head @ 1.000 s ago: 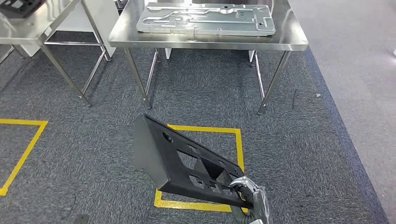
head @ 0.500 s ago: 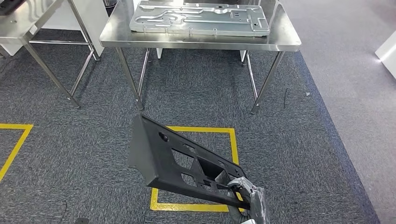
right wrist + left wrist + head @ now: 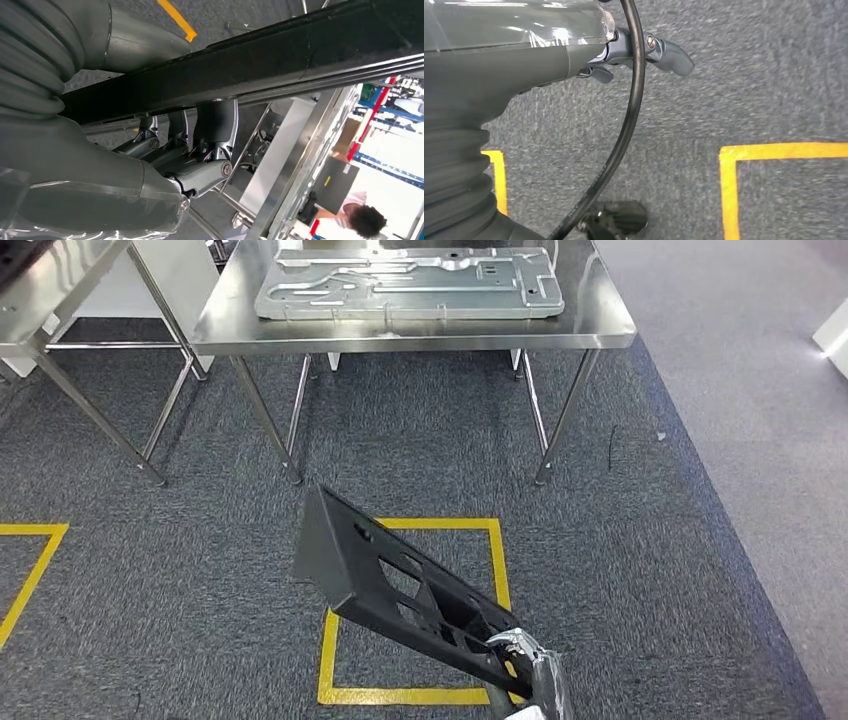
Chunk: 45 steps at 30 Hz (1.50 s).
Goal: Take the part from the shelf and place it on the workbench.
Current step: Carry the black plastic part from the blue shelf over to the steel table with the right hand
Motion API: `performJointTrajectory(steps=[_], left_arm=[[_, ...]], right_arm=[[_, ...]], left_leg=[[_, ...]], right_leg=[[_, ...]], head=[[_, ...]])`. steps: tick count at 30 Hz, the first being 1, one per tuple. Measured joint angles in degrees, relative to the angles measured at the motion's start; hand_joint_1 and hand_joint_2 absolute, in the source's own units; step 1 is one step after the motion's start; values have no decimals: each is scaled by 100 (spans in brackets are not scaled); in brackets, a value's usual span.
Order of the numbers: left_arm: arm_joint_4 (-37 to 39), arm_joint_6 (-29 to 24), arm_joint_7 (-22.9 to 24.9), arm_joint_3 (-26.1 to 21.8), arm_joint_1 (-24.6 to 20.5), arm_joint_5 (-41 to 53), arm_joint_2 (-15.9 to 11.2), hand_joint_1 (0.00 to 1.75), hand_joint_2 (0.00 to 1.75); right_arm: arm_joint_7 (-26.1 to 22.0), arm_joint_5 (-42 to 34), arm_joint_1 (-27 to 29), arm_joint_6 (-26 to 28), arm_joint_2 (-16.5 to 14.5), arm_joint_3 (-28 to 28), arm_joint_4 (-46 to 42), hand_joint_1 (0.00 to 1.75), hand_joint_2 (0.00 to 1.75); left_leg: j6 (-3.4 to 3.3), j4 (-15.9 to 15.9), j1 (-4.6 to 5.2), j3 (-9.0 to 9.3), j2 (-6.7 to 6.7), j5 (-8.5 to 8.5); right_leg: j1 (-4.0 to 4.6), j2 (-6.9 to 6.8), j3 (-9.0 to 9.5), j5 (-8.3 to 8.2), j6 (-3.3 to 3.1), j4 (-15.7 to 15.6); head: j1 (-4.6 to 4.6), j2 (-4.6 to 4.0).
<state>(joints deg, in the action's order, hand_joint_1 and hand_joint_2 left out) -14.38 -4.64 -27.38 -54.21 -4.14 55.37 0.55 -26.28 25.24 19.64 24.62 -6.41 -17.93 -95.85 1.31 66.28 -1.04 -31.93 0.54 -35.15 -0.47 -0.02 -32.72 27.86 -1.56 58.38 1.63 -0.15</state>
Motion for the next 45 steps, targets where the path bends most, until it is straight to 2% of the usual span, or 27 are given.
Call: performJointTrajectory(steps=[2,3,4,6,7,9,12,14,17,18,19,20,21,22,23,26,28,30,32,33,34,35,37,39,41,43,45], left_arm=[[0,-5,2,-5,34,-1,-7,0,175],[0,-5,3,-6,53,-1,-9,0,175],[0,-7,3,-7,69,-1,-9,0,175],[0,-9,4,-8,84,0,-16,0,175],[0,-11,4,-10,85,-1,-21,0,175],[0,-13,6,-17,84,1,-32,0,175],[0,-15,5,-36,83,3,-41,0,175],[0,-14,4,-56,79,3,-39,0,175],[0,-5,15,-114,87,10,-36,0,175],[0,-6,26,-133,96,21,-34,0,175],[0,-11,40,-150,105,36,-34,0,175],[0,-21,62,-163,113,53,-33,0,175],[0,-32,81,-176,118,69,-32,0,175],[0,-43,97,-193,118,83,-32,0,175],[0,-53,109,-216,115,94,-31,0,175],[0,-65,121,-291,112,124,-29,0,175],[1,-64,138,-323,108,163,-28,0,175],[2,-63,174,-363,94,211,-28,0,175],[2,-57,225,-408,100,265,-28,0,175],[2,-52,251,-426,111,296,-28,0,175],[2,-46,274,-435,120,334,-28,0,175],[2,-40,294,-440,127,371,-27,0,175],[2,-33,328,-452,133,456,-34,0,175],[8,-18,354,-464,134,541,-43,0,175],[13,3,377,-468,130,606,-54,0,175],[13,26,398,-468,117,656,-60,0,175],[13,39,425,-468,89,716,-56,0,175]], right_arm=[[5,-2,2,7,0,-5,37,175,175],[8,-2,6,9,1,-7,55,175,175],[10,-2,8,10,1,-8,71,175,175],[13,-2,7,10,1,-14,93,175,175],[15,-2,2,10,1,-18,100,175,175],[49,7,-6,17,0,-28,115,175,175],[149,53,-14,50,1,-41,154,175,175],[180,72,-35,89,1,-48,194,175,175],[216,76,-62,174,4,-60,303,175,175],[239,67,-64,201,6,-67,353,175,175],[260,49,-64,220,9,-79,401,175,175],[275,23,-66,231,13,-95,448,175,175],[283,-9,-70,233,16,-114,495,175,175],[284,-47,-81,234,19,-135,552,175,175],[282,-91,-99,241,21,-160,616,175,175],[279,-232,-144,319,25,-221,811,175,175],[317,-320,-173,403,24,-238,910,175,175],[427,-449,-241,492,11,-228,966,175,175],[581,-498,-328,686,-26,-170,974,175,175],[670,-413,-371,850,-54,-126,961,175,175],[763,-227,-416,1039,-86,-73,927,175,175],[855,46,-469,1217,-123,-18,874,175,175],[965,833,-587,1449,-240,125,709,175,175],[961,1759,-713,1517,-418,325,508,175,175],[958,2530,-824,1531,-612,556,301,175,175],[982,3157,-935,1542,-757,774,112,175,175],[1058,4010,-1090,1552,-846,960,-37,175,175]], left_leg=[[14,722,-1,-474,-4,-176],[12,837,-1,-611,-4,-105],[1,723,0,-639,-4,84],[-56,58,11,-448,-10,595],[-92,-262,28,-326,-15,754],[-162,-562,71,-195,-18,797],[-258,-704,69,-95,-24,757],[-317,-802,41,32,-31,749],[-344,-849,34,148,-27,668],[-336,-850,30,194,-28,625],[-324,-850,23,254,-30,577],[-307,-850,14,328,-33,524],[-283,-853,4,400,-34,467],[-253,-851,-2,476,-34,412],[-214,-857,-4,522,-31,360],[-83,-858,2,630,-13,295],[-31,-689,-10,657,-15,259],[-9,-173,-23,395,-23,84],[6,511,-20,-87,-25,-199],[9,705,-18,-286,-26,-285],[4,724,-16,-407,-25,-263],[-15,556,-14,-437,-25,-110],[-107,-68,15,-351,-24,445],[-195,-471,77,-305,-25,734],[-263,-583,114,-277,-42,736],[-328,-691,85,-125,-67,785],[-362,-757,53,16,-76,773]], right_leg=[[23,20,96,87,-33,4],[33,37,154,135,-36,6],[42,53,224,187,-33,8],[54,74,376,298,-16,4],[64,82,432,351,7,7],[69,92,489,408,72,-2],[64,85,519,399,172,49],[48,67,332,497,235,414],[-6,49,-362,832,329,1380],[-25,42,-540,844,348,1528],[-41,35,-620,739,358,1487],[-55,26,-601,515,359,1256],[-64,11,-507,213,352,884],[-60,-5,-414,15,340,551],[-45,-20,-341,-82,314,304],[-5,-18,-259,-49,172,140],[-16,-2,-138,-53,77,105],[-12,0,-23,3,3,87],[12,17,49,80,-39,86],[25,29,93,123,-45,86],[40,41,150,169,-47,86],[54,51,218,219,-45,86],[73,61,355,322,-35,84],[67,83,418,397,11,71],[58,94,455,390,95,106],[56,76,478,375,174,248],[39,63,261,500,230,654]], head=[[1,0],[1,0],[1,0],[-1,0],[-1,0],[-1,0],[0,0],[-1,0],[-1,0],[-1,0],[-1,0],[-1,0],[-2,0],[-2,0],[-2,0],[-1,0],[0,0],[1,0],[1,0],[1,0],[1,0],[1,0],[-3,0],[1,0],[7,0],[5,0],[4,0]])
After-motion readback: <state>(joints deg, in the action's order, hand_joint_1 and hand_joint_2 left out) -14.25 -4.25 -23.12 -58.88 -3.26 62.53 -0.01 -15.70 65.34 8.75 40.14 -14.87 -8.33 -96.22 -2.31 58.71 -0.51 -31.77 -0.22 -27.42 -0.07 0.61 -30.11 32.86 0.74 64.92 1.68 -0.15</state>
